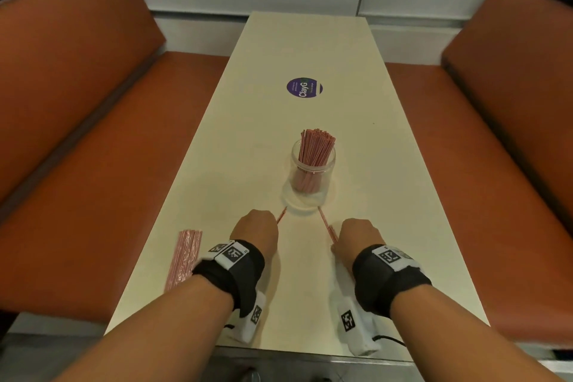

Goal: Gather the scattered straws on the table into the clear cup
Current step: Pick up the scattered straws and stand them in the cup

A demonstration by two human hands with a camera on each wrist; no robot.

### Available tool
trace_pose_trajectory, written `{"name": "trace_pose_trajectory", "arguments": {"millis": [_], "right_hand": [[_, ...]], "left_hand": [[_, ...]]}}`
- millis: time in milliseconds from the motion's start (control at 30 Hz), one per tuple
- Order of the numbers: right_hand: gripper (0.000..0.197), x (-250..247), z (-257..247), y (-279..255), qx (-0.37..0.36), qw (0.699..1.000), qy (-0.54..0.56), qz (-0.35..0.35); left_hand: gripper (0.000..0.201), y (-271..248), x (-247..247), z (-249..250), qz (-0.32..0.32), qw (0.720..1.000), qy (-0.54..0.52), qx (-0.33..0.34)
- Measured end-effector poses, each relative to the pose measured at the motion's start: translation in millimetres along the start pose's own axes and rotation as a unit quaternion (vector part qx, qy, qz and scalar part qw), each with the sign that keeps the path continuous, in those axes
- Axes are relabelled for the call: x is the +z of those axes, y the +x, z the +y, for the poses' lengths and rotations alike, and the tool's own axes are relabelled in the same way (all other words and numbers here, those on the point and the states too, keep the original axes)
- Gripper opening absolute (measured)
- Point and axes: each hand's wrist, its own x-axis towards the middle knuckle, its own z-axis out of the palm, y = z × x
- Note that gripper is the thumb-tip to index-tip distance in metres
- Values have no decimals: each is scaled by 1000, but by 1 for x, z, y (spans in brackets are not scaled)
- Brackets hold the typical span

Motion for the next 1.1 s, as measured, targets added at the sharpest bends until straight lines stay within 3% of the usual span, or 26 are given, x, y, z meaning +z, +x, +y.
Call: {"name": "trace_pose_trajectory", "arguments": {"millis": [433, 667, 833, 1100], "right_hand": [[22, -3, -13, 4, 2, 998, -49, -49], [27, -6, -13, 1, -23, 996, -83, -23], [24, -4, -11, 2, -16, 996, -77, -43], [26, -8, 1, 8, 11, 1000, 6, 1]], "left_hand": [[27, 17, 6, 5, -101, 994, 26, -14], [31, 9, 0, 3, -10, 996, 69, 54], [30, 12, 5, 4, -29, 993, 82, 75], [32, 12, 4, 9, -16, 985, 123, 119]]}}
